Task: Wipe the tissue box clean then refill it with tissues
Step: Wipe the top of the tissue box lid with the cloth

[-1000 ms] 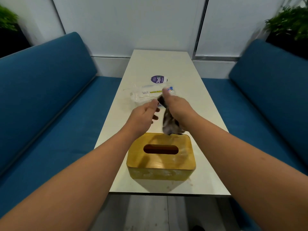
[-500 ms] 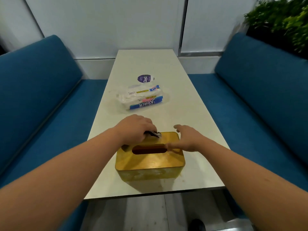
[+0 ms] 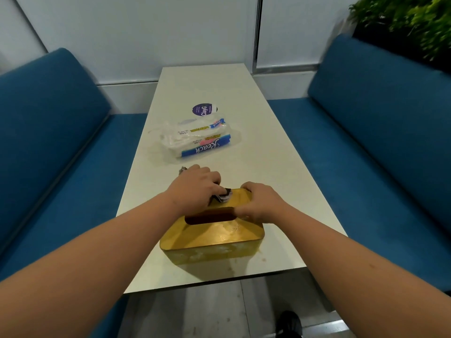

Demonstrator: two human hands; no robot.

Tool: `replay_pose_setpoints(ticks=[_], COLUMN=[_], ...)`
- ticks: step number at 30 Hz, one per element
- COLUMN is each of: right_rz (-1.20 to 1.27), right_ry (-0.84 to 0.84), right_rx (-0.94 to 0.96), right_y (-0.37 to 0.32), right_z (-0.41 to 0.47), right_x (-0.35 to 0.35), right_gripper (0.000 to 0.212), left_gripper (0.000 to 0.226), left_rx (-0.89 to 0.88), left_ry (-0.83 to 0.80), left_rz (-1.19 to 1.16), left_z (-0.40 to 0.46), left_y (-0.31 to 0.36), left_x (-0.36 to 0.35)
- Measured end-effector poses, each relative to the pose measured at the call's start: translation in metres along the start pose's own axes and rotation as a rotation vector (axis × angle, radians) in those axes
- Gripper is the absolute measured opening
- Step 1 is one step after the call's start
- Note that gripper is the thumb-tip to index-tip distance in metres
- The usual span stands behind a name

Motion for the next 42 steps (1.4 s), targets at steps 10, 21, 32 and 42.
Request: replay_pose_setpoints(ticks=[10, 21, 32, 42], right_rz=[0.013, 0.244, 0.092, 0.078], right_ry=[0.03, -0.383, -0.315, -0.305], right_rx=[0.015, 0.061, 0.189, 0.195], right_y=[-0.001, 0.041, 0.041, 0.039], right_z=[-0.002, -0.007, -0.005, -0.006], right_x=[0.002, 0.002, 0.001, 0.003], right_gripper=[0.053, 0.124, 0.129, 0.127], left_gripper=[0.037, 0.038, 0.035, 0.037], left_rx=[0.031, 0.109, -0.012, -0.166], left_ry=[0.035, 0.055, 0.045, 0.022], left_rz=[-0.047, -0.105, -0.058, -0.092], left_z=[0.013, 0.012, 0.041, 0.044], left_y=[0.011, -0.001, 0.028, 0.043], left_x=[0.0, 0.005, 0.007, 0.008])
Point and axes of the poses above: each hand's wrist, its own z-axis towards the middle knuckle, its own x-axis out of the back of the hand, y = z × x, the point moved 4 cm from there along z, towards the middle knuckle, and after that the axes turned 5 degrees about -x, right-handed, at the moved point
